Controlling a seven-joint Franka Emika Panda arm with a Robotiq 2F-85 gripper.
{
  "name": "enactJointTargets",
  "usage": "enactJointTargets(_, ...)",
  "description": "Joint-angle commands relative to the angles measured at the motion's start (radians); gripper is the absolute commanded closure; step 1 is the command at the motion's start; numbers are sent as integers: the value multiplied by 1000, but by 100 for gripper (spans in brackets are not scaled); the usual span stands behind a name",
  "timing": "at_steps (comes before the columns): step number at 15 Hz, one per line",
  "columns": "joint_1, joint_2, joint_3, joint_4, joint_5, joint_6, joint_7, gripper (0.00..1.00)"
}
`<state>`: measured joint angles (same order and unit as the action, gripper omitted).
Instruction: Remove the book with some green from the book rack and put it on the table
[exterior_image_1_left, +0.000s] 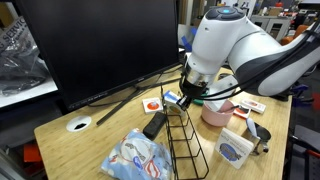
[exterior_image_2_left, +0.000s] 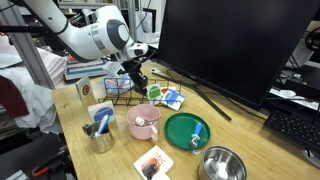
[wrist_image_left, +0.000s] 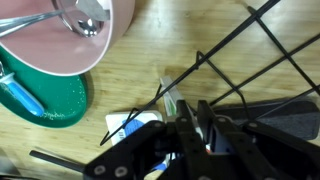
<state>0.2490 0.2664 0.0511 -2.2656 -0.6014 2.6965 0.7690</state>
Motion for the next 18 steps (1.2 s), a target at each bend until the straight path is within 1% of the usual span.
enactJointTargets(1, -17, -22, 14, -50, 137, 48, -103, 96)
enactJointTargets(2, -19, -14, 17, -55, 190, 56, -136, 96)
enactJointTargets(3, -20, -9, 18, -58, 233, 59, -163, 74)
enactJointTargets(4, -19, -5, 16, -59, 271, 60, -190, 56)
enactJointTargets(5, -20, -1, 16, -59, 311, 57, -219, 50)
enactJointTargets(6, -21, 0, 16, -56, 346, 53, -246, 43)
enactJointTargets(8, -17, -3, 9, -53, 394, 51, -285, 31)
enactJointTargets(12, 7, -6, -32, -43, 350, 54, -294, 3)
enactJointTargets(13, 5, -4, -32, -40, 352, 57, -304, 0)
enactJointTargets(14, 9, 0, -31, -39, 369, 42, -285, 14)
enactJointTargets(16, 9, 0, -31, -38, 369, 45, -293, 0)
enactJointTargets(18, 9, 0, -31, -38, 369, 46, -293, 0)
